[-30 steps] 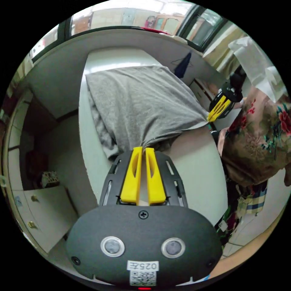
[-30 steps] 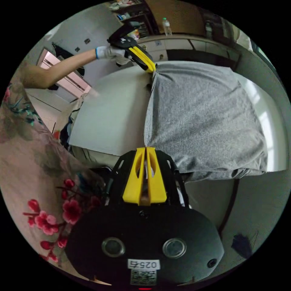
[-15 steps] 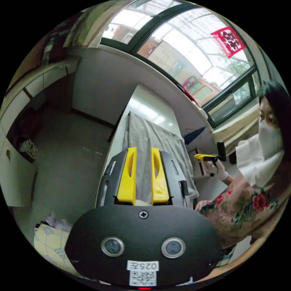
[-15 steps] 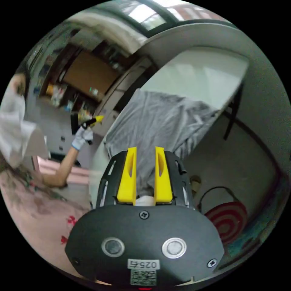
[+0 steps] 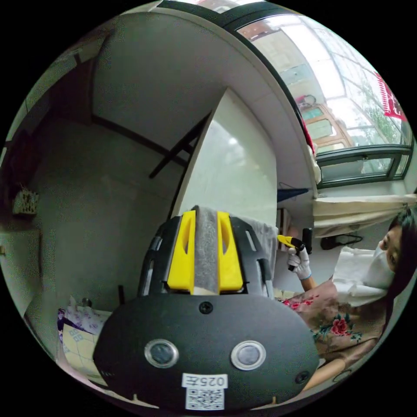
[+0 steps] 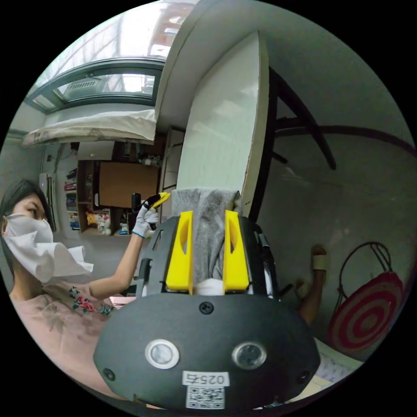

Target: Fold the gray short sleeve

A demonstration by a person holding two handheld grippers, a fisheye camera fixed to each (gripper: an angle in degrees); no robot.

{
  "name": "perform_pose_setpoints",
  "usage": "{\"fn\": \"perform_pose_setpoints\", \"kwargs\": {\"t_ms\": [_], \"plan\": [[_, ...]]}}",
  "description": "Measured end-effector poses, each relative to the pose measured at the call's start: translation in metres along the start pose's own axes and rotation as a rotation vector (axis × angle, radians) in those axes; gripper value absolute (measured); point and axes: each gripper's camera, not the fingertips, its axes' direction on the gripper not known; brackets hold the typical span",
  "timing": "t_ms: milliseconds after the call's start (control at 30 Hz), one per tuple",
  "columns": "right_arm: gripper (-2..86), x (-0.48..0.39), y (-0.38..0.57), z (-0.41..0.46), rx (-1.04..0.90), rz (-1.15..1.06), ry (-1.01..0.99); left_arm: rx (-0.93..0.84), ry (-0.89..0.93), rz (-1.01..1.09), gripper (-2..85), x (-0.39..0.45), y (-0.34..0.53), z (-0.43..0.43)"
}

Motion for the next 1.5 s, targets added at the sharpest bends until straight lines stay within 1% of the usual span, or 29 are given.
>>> {"fn": "perform_pose_setpoints", "kwargs": {"t_ms": [133,233,367,600,767,1033,1200,1300,1433,1500], "plan": [[11.0,0.019,0.008,0.022,-0.015,0.048,-0.057,-0.057,0.065,-0.028,3.3,-0.006,-0.009,0.036],[10.7,0.03,0.016,0.03,0.002,0.101,-0.098,-0.123,0.021,-0.026,1.6,-0.006,-0.009,0.064],[10.1,0.041,0.025,0.044,0.007,0.143,-0.123,-0.177,0.016,-0.019,-1.2,-0.006,-0.003,0.1],[10.7,0.043,0.057,0.061,0.029,0.193,-0.116,-0.188,0.001,-0.004,-1.6,-0.003,0.009,0.13],[10.6,0.047,0.069,0.088,0.039,0.218,-0.171,-0.206,-0.025,0.015,-1.6,0.002,0.016,0.152],[10.8,0.035,0.095,0.119,0.029,0.246,-0.11,-0.21,-0.029,0.032,-1.7,0.001,0.027,0.177],[8.9,0.03,0.107,0.145,0.041,0.258,-0.096,-0.179,-0.016,0.028,-1.6,-0.004,0.037,0.187],[7.9,0.021,0.107,0.156,0.035,0.235,-0.037,-0.172,-0.013,0.029,-1.6,-0.006,0.039,0.192],[0.8,0.012,0.108,0.163,0.047,0.227,0.013,-0.174,-0.026,0.039,-1.6,-0.007,0.038,0.197],[-0.1,0.009,0.108,0.164,0.034,0.209,0.027,-0.177,-0.033,0.043,-1.6,-0.007,0.037,0.199]]}}
